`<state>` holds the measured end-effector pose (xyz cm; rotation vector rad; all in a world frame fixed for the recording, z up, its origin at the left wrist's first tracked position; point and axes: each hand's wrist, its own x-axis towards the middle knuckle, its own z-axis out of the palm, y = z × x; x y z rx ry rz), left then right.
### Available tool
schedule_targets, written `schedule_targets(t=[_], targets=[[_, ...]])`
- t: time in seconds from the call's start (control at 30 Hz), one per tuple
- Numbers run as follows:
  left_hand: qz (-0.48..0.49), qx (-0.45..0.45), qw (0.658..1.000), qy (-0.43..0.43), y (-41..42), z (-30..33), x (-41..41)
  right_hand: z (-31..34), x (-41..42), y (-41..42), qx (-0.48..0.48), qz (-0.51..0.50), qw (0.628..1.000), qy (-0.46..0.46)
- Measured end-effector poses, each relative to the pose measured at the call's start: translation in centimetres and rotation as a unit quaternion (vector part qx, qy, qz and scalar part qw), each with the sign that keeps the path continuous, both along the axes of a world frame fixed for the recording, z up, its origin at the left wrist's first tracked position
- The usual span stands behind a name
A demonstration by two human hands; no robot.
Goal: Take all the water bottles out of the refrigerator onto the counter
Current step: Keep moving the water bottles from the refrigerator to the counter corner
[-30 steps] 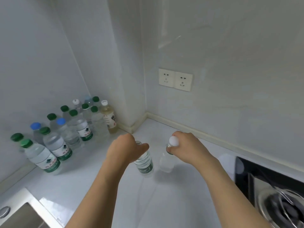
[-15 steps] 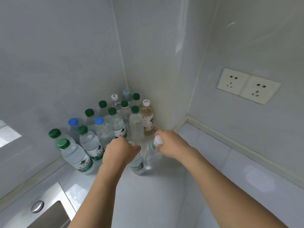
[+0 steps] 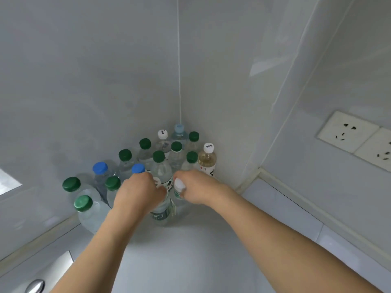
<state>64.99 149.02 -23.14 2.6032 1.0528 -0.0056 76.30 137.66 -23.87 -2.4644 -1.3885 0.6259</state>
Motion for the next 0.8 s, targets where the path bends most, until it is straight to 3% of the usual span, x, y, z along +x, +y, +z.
schedule_targets(t=[0.37,0.53,0.8], targets=[[-0.012,0.045,0.999,-0.012,-1.1,-1.0,-1.6,-1.6,1.0,2.7,0.04,-0.027,0.999,0.017],[0.02,0.001,0.998,-0.06,-0.6,-1.6,-1.4,-2.5,1.2,3.0,0.078,-0.053,0.994,0.061],[0.009,-0.029,0.998,-0.046,0.1,-1.3,-0.5,-4.1,-0.2,2.2,0.106,-0.095,0.986,0.091]])
